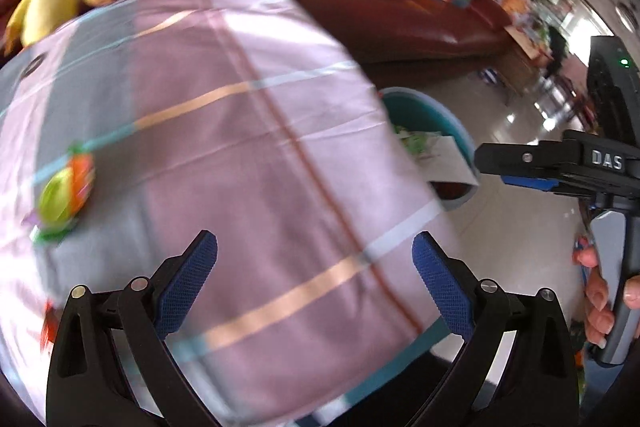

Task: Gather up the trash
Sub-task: 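Move both open tools back over the table toward the orange packet, then grasp the orange packet with left tool while right tool grasps the green lid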

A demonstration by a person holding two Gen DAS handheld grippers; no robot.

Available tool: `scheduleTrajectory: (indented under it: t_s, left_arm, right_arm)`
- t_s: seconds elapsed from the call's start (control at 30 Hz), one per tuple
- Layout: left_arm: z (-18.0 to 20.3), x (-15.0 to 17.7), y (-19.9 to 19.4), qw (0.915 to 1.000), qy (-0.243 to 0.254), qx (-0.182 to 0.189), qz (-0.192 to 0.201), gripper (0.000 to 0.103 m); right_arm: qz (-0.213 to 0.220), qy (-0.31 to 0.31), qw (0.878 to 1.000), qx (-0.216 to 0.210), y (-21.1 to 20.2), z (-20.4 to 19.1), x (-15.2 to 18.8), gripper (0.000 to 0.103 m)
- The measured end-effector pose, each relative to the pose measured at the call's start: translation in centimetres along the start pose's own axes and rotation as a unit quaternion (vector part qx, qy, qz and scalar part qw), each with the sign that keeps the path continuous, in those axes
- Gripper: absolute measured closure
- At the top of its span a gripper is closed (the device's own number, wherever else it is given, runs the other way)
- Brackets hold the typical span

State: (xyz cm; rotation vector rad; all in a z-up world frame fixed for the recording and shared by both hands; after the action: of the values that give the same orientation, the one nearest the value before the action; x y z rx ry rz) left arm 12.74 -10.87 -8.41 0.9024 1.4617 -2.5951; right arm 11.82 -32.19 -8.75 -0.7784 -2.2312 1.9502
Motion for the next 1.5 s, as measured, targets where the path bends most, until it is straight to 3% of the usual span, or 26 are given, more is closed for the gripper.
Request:
scheduleTrajectory:
  t_s: [0.33, 0.5, 0.67, 0.93, 1.5]
  left_arm:
    - [-5.8, 5.3, -7.3, 0.9947, -0.071, -0.064, 0.038, 0.005]
    - [-8.8, 7.4, -10.0, 0.9873, -0.119, -0.088, 0.058, 0.005]
    - [-12.0, 8.9, -10.2, 0.9781, -0.169, -0.11, 0.053, 0.005]
    - [-14.9, 9.6, -9.5, 0.9695, -0.212, -0.11, 0.054, 0.005]
    - [-16.3, 8.7, -9.6, 0.9659, -0.241, -0.054, 0.078, 0.005]
  right_arm:
    - [-0.015, -0.098, 0.994, -0.037, -1.0, -9.7, 5.5, 0.019]
    - [-0.026, -0.133, 0.99, -0.049, -0.9, -13.1, 7.5, 0.019]
    - [-0.038, -0.155, 0.986, -0.053, -0.1, -15.3, 8.6, 0.019]
    - [-0.054, -0.168, 0.983, -0.049, 1.5, -16.8, 8.9, 0.019]
    - [-0.068, -0.178, 0.98, -0.05, 3.3, -20.0, 8.3, 0.019]
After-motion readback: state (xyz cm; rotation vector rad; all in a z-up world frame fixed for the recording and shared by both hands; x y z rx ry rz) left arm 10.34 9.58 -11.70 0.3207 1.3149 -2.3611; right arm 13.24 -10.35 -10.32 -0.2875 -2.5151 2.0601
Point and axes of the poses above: each gripper's, at about its wrist camera, not at the fingertips, and y roughly the way its jaws point, z to its right, x to its underside, the point moved 6 cm from there along y, roughly the way its jaws point, and after that the axes turned 14 degrees about x, right-handed, at the moved point
